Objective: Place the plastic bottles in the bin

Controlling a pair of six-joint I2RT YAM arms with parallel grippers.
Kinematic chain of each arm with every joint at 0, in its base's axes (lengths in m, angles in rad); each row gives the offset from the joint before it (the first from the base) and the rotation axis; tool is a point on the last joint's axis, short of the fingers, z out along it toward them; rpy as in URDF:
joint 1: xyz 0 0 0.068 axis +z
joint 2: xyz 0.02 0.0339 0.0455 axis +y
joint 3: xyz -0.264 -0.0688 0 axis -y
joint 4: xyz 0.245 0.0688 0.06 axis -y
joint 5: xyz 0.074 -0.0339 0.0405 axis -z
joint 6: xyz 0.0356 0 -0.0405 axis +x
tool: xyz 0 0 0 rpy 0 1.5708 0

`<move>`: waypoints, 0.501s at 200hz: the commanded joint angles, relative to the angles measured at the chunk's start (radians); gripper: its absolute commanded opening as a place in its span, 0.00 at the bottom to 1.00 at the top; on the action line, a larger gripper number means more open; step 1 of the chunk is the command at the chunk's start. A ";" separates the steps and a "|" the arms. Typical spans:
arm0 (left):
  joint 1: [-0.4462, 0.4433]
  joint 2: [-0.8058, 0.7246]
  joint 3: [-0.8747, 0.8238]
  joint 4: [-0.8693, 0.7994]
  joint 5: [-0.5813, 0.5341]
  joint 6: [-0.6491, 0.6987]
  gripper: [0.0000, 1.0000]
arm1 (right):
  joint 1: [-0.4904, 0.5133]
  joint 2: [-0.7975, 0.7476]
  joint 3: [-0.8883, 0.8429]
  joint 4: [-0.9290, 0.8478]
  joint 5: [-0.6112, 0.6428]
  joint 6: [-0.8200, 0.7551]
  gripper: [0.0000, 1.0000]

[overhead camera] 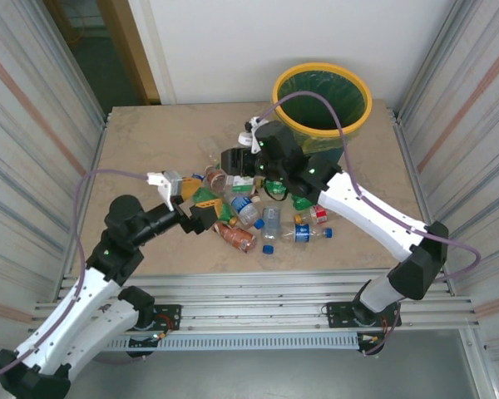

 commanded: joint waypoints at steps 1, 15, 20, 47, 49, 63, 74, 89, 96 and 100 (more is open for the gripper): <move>-0.009 -0.055 -0.022 0.024 -0.023 0.041 0.99 | -0.009 -0.080 0.098 -0.019 0.067 -0.134 0.16; -0.010 -0.072 -0.034 0.024 -0.039 0.048 0.99 | -0.019 -0.099 0.130 -0.016 0.097 -0.181 0.16; -0.009 -0.075 -0.037 0.024 -0.045 0.050 0.99 | -0.024 -0.104 0.140 -0.011 0.104 -0.199 0.16; -0.010 -0.075 -0.037 0.008 -0.062 0.055 0.99 | -0.085 -0.126 0.197 0.011 0.142 -0.261 0.16; -0.009 -0.074 -0.037 0.006 -0.062 0.054 0.99 | -0.094 -0.126 0.201 0.013 0.141 -0.263 0.16; -0.009 -0.070 -0.036 -0.001 -0.073 0.053 0.99 | -0.149 -0.124 0.231 0.023 0.128 -0.269 0.17; -0.009 -0.070 -0.037 -0.008 -0.091 0.052 0.99 | -0.201 -0.116 0.258 0.024 0.110 -0.269 0.16; -0.009 -0.072 -0.038 -0.018 -0.123 0.049 0.99 | -0.262 -0.099 0.291 0.022 0.093 -0.264 0.17; -0.009 -0.074 -0.038 -0.026 -0.141 0.048 0.99 | -0.293 -0.087 0.303 0.019 0.084 -0.261 0.17; -0.010 -0.073 -0.038 -0.029 -0.149 0.047 0.99 | -0.307 -0.080 0.306 0.020 0.079 -0.260 0.18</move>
